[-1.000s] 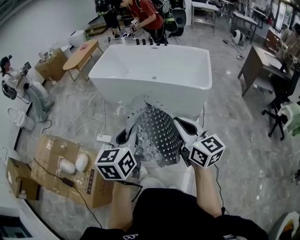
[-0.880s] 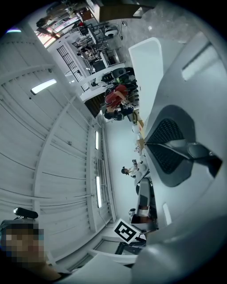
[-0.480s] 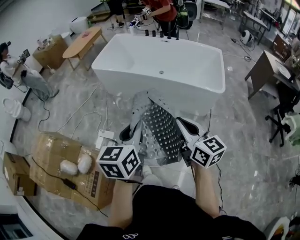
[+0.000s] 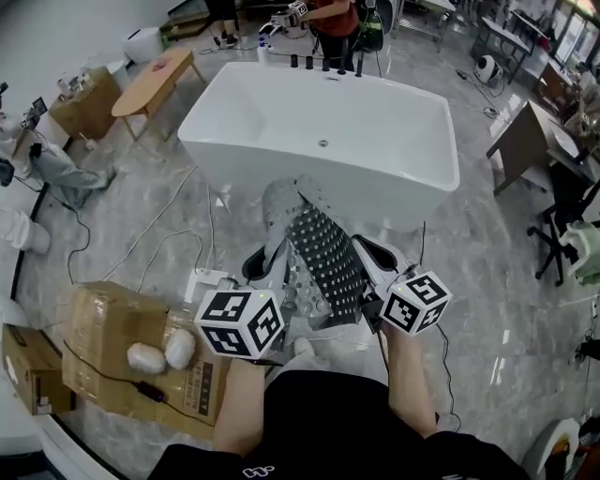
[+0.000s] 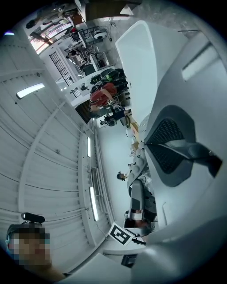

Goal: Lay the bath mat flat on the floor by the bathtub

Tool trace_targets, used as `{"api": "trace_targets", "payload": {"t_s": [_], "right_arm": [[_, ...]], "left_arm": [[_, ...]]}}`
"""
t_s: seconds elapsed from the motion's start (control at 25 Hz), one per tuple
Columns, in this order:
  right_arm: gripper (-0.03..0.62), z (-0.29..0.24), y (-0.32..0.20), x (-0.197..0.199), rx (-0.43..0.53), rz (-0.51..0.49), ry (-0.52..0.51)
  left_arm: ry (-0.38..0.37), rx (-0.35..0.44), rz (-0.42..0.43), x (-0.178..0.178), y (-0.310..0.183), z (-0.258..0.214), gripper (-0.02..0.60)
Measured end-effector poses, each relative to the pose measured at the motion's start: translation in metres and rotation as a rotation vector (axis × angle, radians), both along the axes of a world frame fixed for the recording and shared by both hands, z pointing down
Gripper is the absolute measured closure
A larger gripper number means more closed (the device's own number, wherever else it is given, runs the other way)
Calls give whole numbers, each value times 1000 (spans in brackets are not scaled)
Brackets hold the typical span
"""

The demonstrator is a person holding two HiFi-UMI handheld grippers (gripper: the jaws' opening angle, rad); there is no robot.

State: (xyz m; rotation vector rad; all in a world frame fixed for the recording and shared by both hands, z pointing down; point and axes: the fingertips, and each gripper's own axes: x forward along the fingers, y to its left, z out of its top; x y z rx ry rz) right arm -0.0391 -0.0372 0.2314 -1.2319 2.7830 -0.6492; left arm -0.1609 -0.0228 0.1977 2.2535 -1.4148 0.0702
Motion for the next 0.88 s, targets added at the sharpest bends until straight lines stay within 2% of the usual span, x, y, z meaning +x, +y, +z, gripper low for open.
{"api": "trace_targets", "payload": {"t_s": [0.24,0.44,0.88], "right_arm": [[582,2,-20,-16,1,38,23],[582,2,-27,-16,-5,52,36],[582,24,-67,-25,-41,33,19]], "left_arm": [[20,-2,50,-15,-24,6,558],[30,-5,73,-14,-35,6,558],[13,-47,73,-18,-75,28,558]]}}
